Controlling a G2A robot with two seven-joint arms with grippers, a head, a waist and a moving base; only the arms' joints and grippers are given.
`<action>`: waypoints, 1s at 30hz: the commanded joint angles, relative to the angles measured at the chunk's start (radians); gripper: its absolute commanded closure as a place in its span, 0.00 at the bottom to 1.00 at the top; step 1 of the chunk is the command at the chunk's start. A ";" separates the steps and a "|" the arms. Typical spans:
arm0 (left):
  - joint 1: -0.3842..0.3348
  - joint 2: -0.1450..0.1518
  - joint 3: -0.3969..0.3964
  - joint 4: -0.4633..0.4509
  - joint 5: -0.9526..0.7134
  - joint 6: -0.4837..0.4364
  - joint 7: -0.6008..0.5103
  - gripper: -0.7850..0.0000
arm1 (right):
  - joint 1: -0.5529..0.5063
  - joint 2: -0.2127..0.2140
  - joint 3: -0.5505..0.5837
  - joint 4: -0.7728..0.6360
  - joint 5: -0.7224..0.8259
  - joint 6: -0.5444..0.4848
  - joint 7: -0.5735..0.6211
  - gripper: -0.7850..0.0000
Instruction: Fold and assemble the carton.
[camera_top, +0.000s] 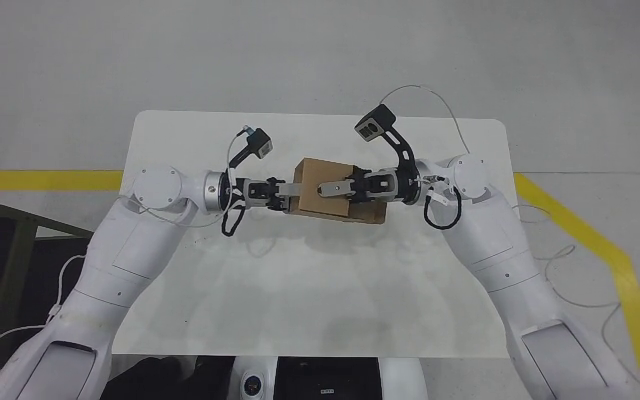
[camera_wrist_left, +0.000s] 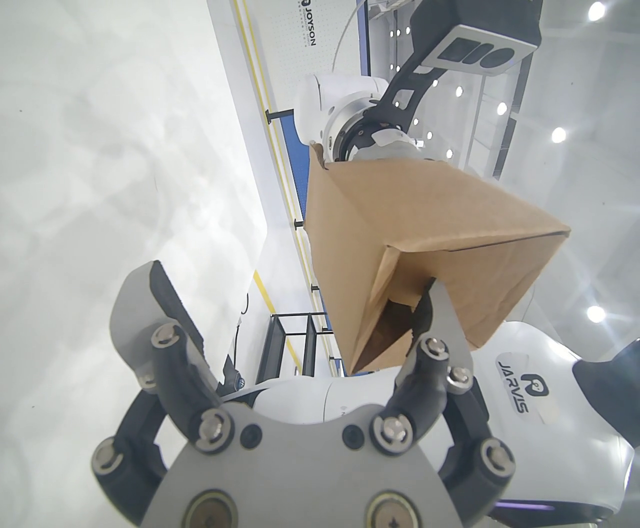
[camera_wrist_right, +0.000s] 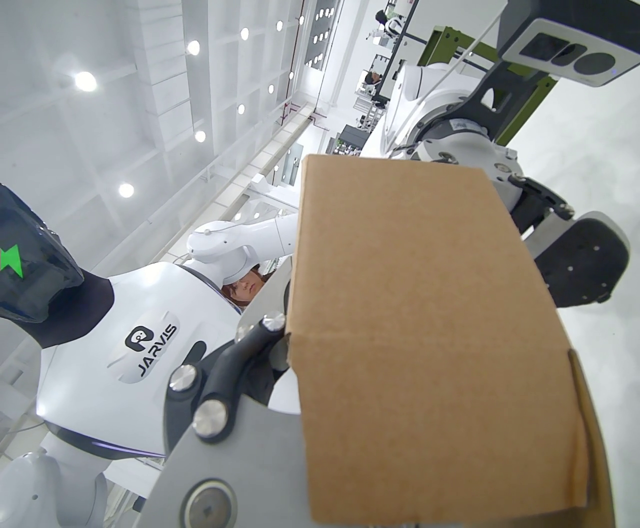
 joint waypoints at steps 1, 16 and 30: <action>-0.002 -0.001 -0.001 0.003 0.001 -0.001 0.000 0.00 | 0.001 0.000 0.001 0.003 -0.002 0.000 0.000 1.00; -0.001 -0.006 -0.009 0.002 0.009 0.001 -0.012 0.00 | 0.002 -0.003 0.001 0.008 -0.007 0.005 0.000 1.00; 0.009 0.014 -0.097 0.022 0.087 -0.026 0.019 0.00 | 0.006 0.009 0.015 0.062 -0.113 0.086 -0.038 1.00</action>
